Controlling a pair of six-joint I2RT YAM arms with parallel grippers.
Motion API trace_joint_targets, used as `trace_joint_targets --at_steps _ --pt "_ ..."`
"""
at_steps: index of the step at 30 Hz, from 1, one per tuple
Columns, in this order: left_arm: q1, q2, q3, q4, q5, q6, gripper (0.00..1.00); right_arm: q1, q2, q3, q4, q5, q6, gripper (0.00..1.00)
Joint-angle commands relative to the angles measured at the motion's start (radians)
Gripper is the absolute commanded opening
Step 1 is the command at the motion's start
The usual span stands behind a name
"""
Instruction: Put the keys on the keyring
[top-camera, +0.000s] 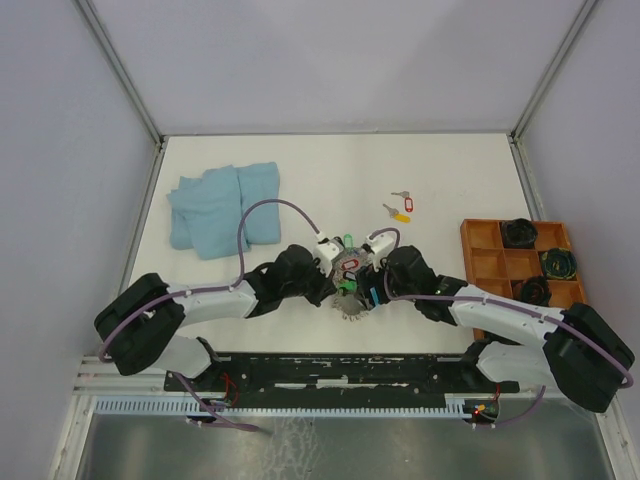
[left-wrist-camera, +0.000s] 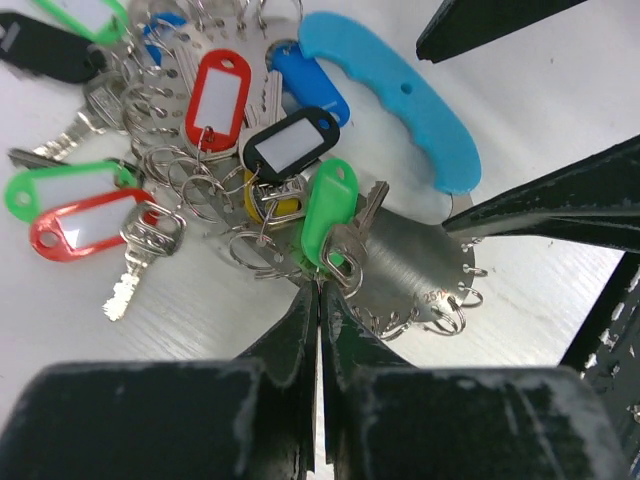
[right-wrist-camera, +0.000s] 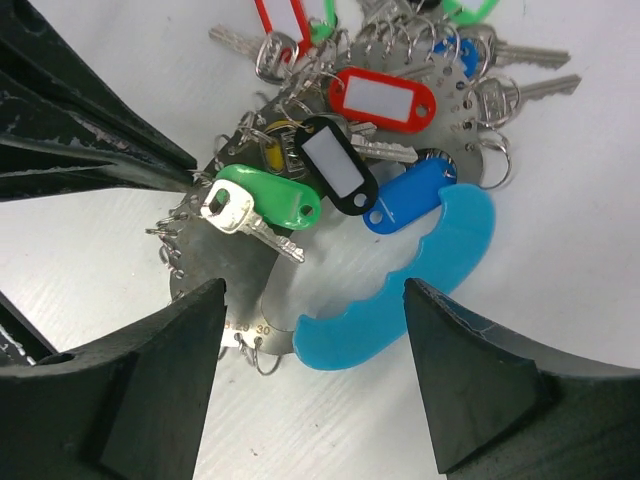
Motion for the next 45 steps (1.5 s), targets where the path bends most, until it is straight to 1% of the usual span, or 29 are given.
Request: trace_joint_targets --at_steps 1,6,12,15,18,22,25,29,34,36,40,45 --pt "0.03 -0.068 -0.048 0.226 0.018 0.073 0.03 -0.015 -0.064 0.026 0.026 -0.01 -0.033 0.8" --pt "0.075 -0.11 -0.11 0.362 0.077 0.067 0.03 -0.061 -0.08 0.051 0.024 -0.099 -0.03 0.76" --pt "0.136 -0.136 -0.18 0.532 0.15 0.068 0.03 -0.107 -0.065 0.07 0.078 -0.229 -0.045 0.72" --pt "0.156 -0.131 -0.198 0.594 0.189 0.065 0.03 -0.12 -0.038 0.091 0.11 -0.282 -0.073 0.69" --pt "0.166 -0.136 -0.213 0.633 0.227 0.077 0.03 -0.127 -0.004 0.125 0.117 -0.326 -0.131 0.7" --pt "0.179 -0.158 -0.238 0.661 0.252 0.104 0.03 -0.129 0.027 0.14 0.173 -0.374 -0.232 0.69" --pt "0.19 -0.175 -0.255 0.673 0.261 0.119 0.03 -0.131 0.068 0.153 0.213 -0.414 -0.282 0.66" --pt "0.194 -0.198 -0.275 0.68 0.27 0.147 0.03 -0.132 0.104 0.166 0.25 -0.464 -0.36 0.66" --pt "0.194 -0.221 -0.298 0.689 0.298 0.181 0.03 -0.133 0.159 0.246 0.171 -0.586 -0.454 0.67" --pt "0.194 -0.224 -0.3 0.687 0.303 0.19 0.03 -0.133 0.186 0.268 0.163 -0.61 -0.472 0.68" --pt "0.194 -0.228 -0.303 0.689 0.313 0.198 0.03 -0.133 0.24 0.323 0.096 -0.655 -0.513 0.68" --pt "0.194 -0.228 -0.305 0.689 0.315 0.203 0.03 -0.133 0.281 0.355 0.016 -0.699 -0.546 0.67"
